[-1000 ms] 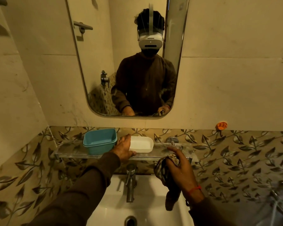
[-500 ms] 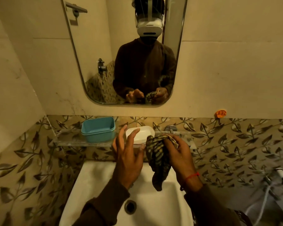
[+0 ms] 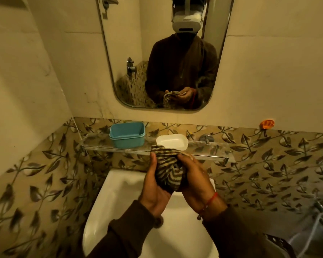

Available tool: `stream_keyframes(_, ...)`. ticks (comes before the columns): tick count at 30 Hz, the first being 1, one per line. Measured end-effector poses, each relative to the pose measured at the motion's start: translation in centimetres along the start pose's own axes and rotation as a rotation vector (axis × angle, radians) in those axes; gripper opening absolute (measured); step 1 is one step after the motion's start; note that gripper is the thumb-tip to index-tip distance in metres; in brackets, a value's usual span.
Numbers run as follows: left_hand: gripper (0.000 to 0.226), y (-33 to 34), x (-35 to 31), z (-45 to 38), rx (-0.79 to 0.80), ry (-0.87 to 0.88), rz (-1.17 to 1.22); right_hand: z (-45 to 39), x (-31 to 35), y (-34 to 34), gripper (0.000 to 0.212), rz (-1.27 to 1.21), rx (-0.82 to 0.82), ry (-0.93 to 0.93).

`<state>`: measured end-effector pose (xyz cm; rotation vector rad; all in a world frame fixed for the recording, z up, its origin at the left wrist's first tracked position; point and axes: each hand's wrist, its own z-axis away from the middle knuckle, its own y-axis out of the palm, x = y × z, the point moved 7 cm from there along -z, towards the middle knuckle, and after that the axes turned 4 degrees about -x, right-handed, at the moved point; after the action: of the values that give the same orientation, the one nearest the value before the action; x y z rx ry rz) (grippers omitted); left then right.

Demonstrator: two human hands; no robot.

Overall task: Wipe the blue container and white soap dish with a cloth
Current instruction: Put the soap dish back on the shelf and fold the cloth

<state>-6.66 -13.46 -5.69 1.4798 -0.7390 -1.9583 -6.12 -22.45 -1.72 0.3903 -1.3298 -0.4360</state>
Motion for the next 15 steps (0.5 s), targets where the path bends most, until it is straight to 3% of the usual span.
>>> stream_keyframes(4, 0.055, -1.4, -0.6, 0.8, 0.022, 0.046, 0.084, 1.1, -1.4, 0.6, 0.024, -0.009, 0.140, 0.024)
stream_keyframes(8, 0.051, -2.8, -0.6, 1.2, -0.092, 0.107, 0.018, 1.5, -0.7, -0.3, 0.014, 0.420, 0.089, -0.222)
stream_keyframes(10, 0.053, -3.1, -0.8, 1.6, -0.133, 0.095, 0.027, 1.3, -0.7, -1.0, 0.020, 0.498, 0.032, -0.271)
stream_keyframes(12, 0.057, -3.0, -1.1, 2.1, -0.157, 0.084, 0.023, 1.0, -2.0, -1.7, 0.024, 0.456, 0.012, -0.146)
stream_keyframes(15, 0.062, -2.9, -1.5, 2.8, -0.192, 0.113, -0.122, 1.4, -5.6, -2.0, 0.028, 0.260, 0.048, 0.210)
